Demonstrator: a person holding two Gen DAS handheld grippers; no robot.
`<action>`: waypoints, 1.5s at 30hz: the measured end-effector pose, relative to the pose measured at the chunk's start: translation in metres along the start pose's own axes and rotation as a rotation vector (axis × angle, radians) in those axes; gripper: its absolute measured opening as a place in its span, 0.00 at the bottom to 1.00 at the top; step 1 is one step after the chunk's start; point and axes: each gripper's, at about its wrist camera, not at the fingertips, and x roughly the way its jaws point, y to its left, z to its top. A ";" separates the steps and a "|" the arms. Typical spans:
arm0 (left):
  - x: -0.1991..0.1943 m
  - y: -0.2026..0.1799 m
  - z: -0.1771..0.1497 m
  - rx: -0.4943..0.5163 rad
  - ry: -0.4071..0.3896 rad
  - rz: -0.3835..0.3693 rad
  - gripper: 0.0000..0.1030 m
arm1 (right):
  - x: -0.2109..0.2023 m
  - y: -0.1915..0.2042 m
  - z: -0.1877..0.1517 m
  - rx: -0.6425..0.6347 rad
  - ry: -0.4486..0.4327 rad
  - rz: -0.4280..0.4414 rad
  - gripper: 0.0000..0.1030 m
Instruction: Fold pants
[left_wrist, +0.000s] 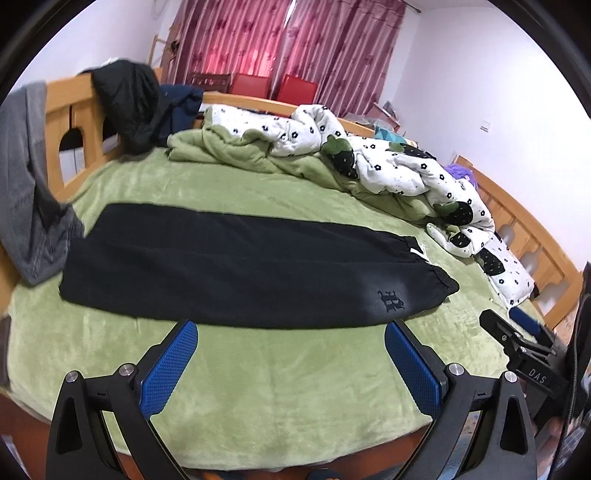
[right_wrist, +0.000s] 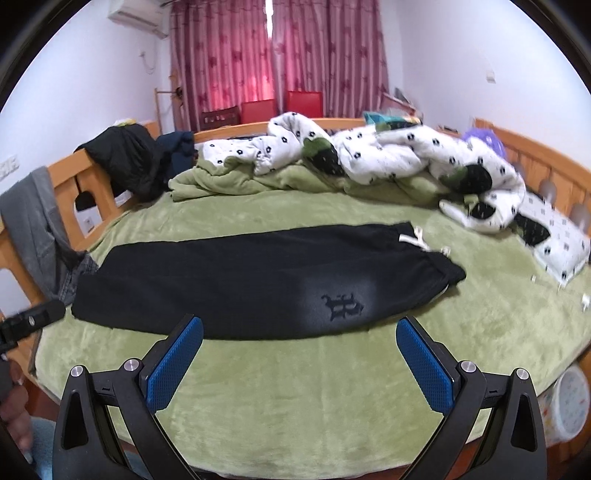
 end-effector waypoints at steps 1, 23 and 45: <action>-0.002 -0.001 0.005 0.016 -0.012 0.010 0.99 | 0.000 -0.002 0.003 -0.002 0.003 0.002 1.00; 0.119 0.128 0.011 -0.077 0.072 0.185 0.98 | 0.143 -0.051 0.019 0.042 0.139 -0.036 1.00; 0.216 0.270 -0.052 -0.578 0.031 0.114 0.64 | 0.282 -0.155 -0.058 0.456 0.261 0.111 0.57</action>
